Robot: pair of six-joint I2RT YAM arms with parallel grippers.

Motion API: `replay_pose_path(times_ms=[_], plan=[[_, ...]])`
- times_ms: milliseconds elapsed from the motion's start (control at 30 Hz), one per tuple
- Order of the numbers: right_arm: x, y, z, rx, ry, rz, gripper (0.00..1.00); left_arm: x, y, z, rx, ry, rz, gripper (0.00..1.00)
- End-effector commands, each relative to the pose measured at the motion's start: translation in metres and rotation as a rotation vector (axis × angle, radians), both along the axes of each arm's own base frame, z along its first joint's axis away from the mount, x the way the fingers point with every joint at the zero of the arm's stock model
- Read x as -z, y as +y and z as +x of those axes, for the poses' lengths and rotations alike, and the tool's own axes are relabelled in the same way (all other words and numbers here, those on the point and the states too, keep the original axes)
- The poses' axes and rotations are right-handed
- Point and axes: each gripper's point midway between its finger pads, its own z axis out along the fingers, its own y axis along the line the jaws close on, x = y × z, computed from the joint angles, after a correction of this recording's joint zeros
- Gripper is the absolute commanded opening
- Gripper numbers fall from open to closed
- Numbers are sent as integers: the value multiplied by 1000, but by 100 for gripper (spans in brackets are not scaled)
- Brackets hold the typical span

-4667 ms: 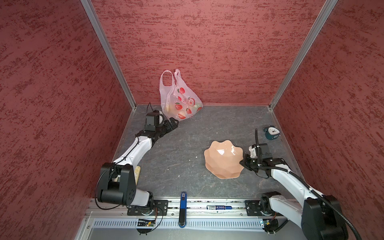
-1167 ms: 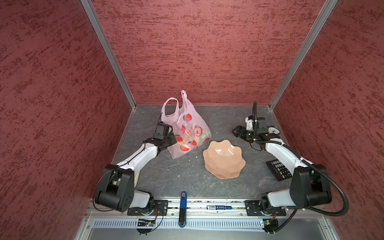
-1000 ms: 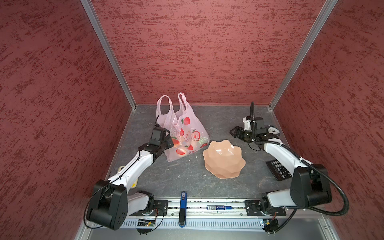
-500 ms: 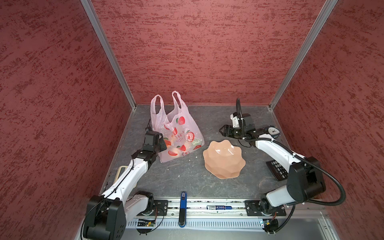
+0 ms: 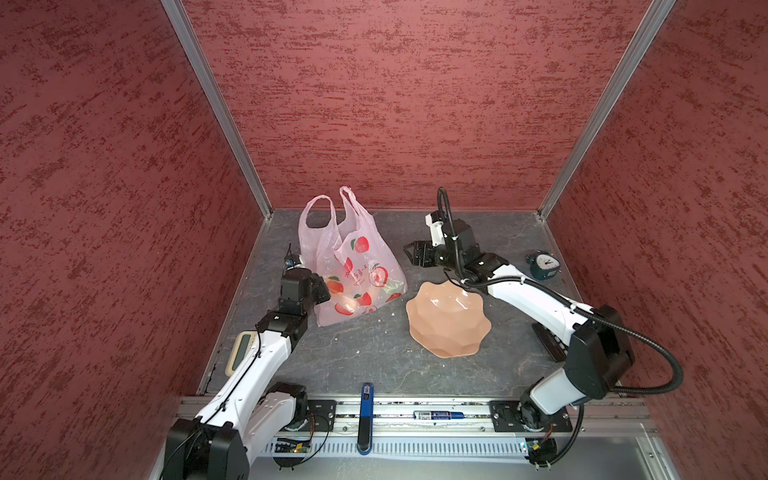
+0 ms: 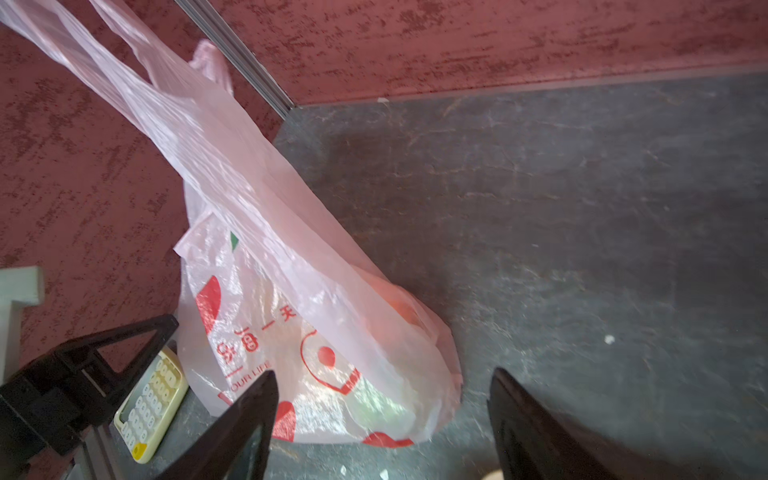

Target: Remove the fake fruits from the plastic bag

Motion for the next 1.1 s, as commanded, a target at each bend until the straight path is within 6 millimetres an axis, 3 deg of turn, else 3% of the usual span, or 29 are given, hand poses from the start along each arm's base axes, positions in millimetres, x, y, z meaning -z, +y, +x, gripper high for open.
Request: replay_pose_path(times_ms=[0,200,400,767,833,1067], plan=[[-24,20,14,-20,-103,13,81,-5,2,-6,-19,-9,-32,44],[-39,57,28,-110,-167,4,82,-20,6,-18,-55,-16,-94,56],[-30,87,41,-184,-176,-31,82,-35,5,-16,-49,7,-193,64],[-6,115,58,-235,-175,-59,79,-84,-8,25,65,5,-296,73],[-2,117,61,-238,-174,-66,75,-93,-12,36,91,5,-303,75],[6,124,57,-276,-150,-47,36,-111,-31,82,206,31,-361,84]])
